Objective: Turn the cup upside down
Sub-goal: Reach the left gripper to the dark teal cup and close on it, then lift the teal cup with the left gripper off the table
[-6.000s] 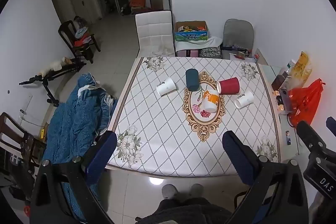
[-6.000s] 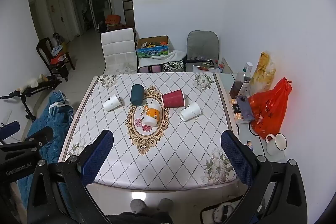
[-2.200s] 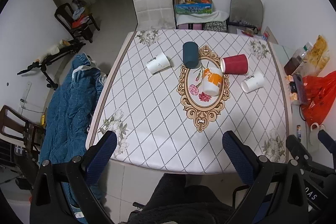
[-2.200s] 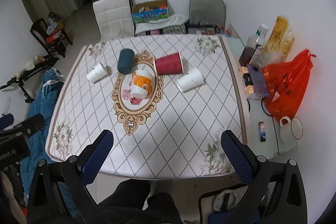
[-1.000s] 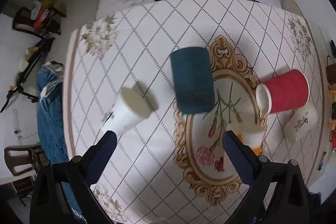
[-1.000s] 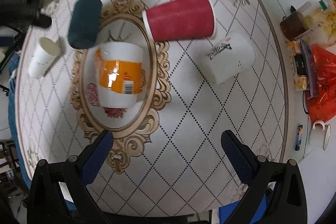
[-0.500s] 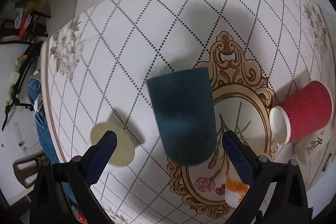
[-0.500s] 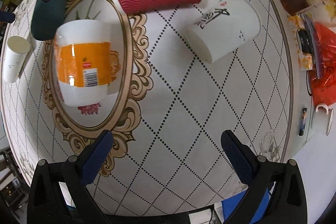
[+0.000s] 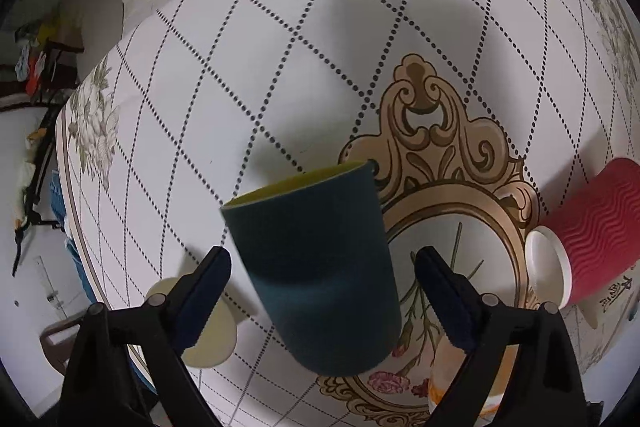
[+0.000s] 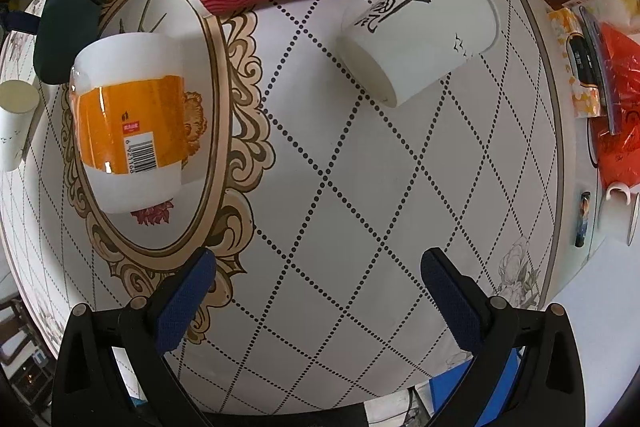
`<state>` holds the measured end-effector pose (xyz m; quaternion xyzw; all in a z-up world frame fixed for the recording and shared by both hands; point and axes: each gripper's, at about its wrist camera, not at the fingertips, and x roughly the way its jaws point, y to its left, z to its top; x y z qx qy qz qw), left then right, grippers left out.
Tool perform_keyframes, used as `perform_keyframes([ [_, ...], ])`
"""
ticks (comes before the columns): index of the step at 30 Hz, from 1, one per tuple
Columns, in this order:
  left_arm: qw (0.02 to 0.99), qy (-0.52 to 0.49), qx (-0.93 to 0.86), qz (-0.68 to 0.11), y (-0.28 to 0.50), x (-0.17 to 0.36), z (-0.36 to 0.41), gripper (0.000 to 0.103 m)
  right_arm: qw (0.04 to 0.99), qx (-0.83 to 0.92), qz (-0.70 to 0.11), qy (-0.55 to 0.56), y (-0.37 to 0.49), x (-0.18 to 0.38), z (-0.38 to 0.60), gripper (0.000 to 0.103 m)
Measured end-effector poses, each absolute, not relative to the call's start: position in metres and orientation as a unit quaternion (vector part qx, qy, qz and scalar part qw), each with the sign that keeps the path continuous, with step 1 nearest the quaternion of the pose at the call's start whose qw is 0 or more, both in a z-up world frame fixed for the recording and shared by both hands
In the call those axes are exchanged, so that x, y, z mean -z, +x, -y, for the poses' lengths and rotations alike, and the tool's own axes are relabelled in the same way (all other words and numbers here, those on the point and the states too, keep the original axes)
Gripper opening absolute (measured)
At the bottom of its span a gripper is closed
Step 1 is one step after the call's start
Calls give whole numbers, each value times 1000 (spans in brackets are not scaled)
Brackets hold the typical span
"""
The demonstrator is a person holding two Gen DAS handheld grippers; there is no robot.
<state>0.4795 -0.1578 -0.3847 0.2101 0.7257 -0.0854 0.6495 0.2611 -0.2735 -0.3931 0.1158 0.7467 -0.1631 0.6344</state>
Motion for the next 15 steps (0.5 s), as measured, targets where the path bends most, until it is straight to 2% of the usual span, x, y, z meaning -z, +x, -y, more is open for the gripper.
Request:
perform_keyframes([
  [2, 649, 225, 87, -721, 479, 387, 162, 83, 634, 164, -746, 117, 263, 394, 275, 103],
  [7, 644, 246, 90, -719, 479, 397, 161, 77, 635, 169, -745, 119, 264, 394, 280, 103],
  [15, 637, 247, 89, -725, 483, 412, 154, 76, 635, 169, -744, 122, 274, 392, 280, 103],
])
